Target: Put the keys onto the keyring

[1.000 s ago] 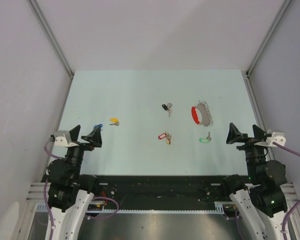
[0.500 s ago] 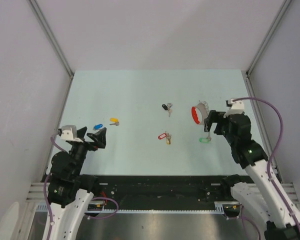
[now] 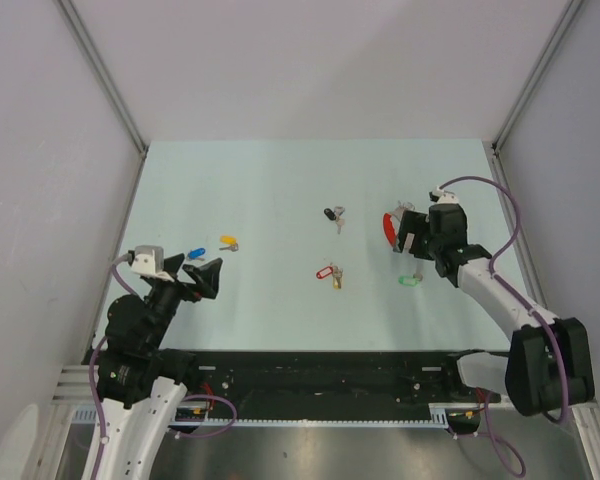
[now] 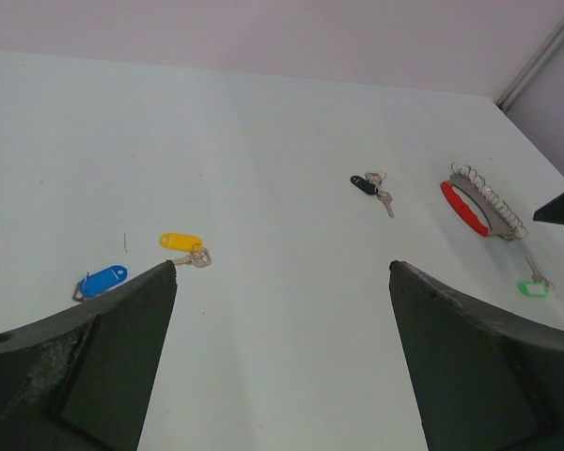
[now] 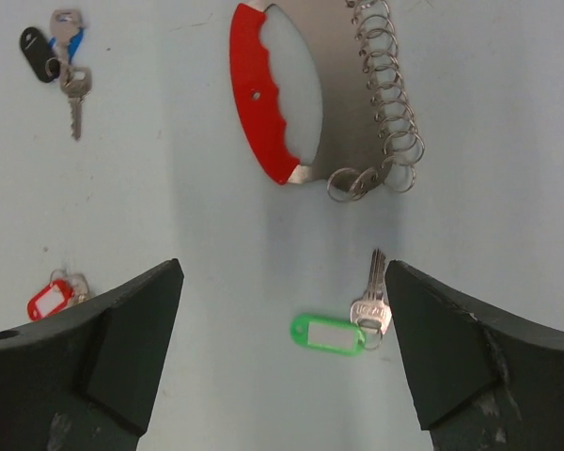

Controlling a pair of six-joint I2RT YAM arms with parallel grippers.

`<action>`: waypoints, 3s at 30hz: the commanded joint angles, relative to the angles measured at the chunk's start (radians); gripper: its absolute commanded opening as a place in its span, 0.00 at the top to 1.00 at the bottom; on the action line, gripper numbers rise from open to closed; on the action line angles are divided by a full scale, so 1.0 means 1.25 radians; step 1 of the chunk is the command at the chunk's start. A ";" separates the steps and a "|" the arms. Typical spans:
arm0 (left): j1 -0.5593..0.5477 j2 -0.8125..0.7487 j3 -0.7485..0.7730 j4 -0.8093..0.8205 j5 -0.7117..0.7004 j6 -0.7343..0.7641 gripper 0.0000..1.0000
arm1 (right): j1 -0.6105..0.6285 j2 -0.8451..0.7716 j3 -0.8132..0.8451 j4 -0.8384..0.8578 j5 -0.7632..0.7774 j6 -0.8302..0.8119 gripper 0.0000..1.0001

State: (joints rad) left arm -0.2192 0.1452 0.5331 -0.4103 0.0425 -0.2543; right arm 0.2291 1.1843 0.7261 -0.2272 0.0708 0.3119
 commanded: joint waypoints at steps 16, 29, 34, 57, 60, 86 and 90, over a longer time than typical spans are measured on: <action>-0.015 0.009 0.028 0.009 0.035 0.016 0.00 | -0.079 0.293 0.040 0.263 -0.021 0.076 0.47; -0.015 0.016 0.028 0.007 0.033 0.016 0.00 | -0.105 0.345 0.056 0.269 -0.033 0.116 0.62; -0.015 0.016 0.028 0.008 0.035 0.016 0.00 | -0.105 0.353 0.056 0.258 -0.032 0.121 0.66; -0.019 0.005 0.026 0.008 0.041 0.016 0.00 | 0.027 0.439 0.163 0.111 0.237 0.130 0.83; -0.021 0.007 0.026 0.007 0.041 0.014 0.00 | 0.035 0.434 0.162 0.115 0.221 0.111 0.98; -0.019 0.026 0.029 -0.003 0.031 0.003 0.00 | 0.330 0.108 0.250 0.096 0.034 -0.122 1.00; -0.019 0.025 0.028 -0.006 0.027 0.001 0.00 | 0.393 0.202 0.361 0.109 0.011 -0.171 1.00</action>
State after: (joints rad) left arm -0.2401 0.1711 0.5335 -0.4164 0.0666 -0.2539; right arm 0.6590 1.3529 1.0199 -0.1631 0.1280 0.1814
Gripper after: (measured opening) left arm 0.996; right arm 0.011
